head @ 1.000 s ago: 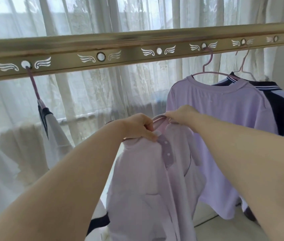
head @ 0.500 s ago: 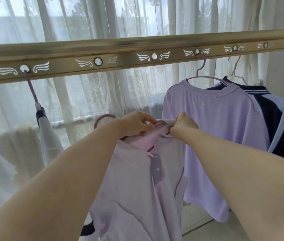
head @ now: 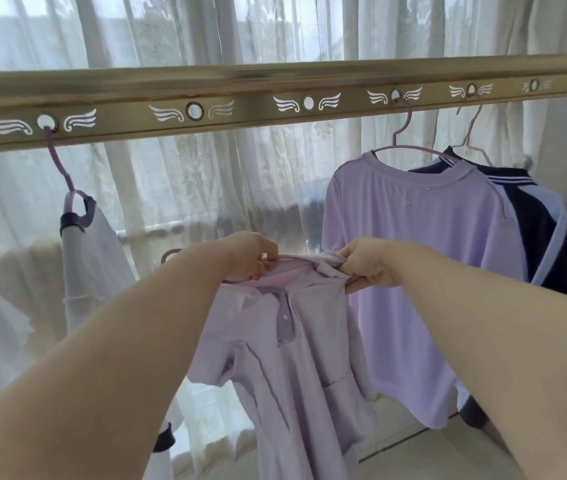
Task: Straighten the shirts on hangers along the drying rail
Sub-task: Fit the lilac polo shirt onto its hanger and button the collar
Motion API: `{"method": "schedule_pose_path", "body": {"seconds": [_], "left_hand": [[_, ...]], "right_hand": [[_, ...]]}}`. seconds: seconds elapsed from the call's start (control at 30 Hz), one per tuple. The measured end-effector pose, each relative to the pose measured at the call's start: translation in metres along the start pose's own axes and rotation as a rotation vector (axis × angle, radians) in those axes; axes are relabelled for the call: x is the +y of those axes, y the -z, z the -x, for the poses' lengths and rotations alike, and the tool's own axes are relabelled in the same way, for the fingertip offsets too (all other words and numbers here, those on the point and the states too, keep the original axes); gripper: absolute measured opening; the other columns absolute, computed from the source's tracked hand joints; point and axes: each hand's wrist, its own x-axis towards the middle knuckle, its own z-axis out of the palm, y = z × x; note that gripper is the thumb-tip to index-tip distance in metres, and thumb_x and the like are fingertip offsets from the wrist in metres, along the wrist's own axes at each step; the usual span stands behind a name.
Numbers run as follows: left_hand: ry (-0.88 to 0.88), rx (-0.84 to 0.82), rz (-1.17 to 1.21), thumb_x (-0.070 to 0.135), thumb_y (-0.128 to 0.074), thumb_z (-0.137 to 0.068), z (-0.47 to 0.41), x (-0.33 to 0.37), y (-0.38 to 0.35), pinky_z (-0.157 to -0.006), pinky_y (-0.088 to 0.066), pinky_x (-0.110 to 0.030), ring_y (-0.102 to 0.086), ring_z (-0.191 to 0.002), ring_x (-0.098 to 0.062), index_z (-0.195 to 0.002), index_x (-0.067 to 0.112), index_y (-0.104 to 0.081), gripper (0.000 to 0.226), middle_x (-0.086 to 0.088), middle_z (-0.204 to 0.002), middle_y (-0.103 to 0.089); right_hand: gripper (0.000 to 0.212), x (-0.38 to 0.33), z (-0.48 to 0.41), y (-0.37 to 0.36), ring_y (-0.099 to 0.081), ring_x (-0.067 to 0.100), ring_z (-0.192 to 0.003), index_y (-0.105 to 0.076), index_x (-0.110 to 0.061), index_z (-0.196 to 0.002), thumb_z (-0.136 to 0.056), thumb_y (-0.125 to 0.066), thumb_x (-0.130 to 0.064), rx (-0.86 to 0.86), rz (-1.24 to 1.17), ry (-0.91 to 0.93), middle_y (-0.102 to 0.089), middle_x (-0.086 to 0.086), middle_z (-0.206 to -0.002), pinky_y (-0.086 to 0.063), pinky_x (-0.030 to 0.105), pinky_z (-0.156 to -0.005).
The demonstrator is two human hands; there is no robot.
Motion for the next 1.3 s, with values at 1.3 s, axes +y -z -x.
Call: {"method": "schedule_pose_path", "body": {"seconds": [1.3], "left_hand": [[0.309,0.749,0.895,0.035,-0.071,-0.084,-0.01,0.071,0.044,-0.077,-0.059,-0.041,-0.067,-0.095,-0.026,-0.113,0.007,-0.049,0.046,-0.009,-0.112,-0.063]], "right_hand": [[0.017,0.037,-0.012,-0.005,-0.06,0.022,-0.086,-0.061,-0.019,-0.097,-0.088,-0.047,-0.013,0.344,0.462,0.15,-0.059,0.001,-0.091,-0.046,0.023,-0.069]]}}
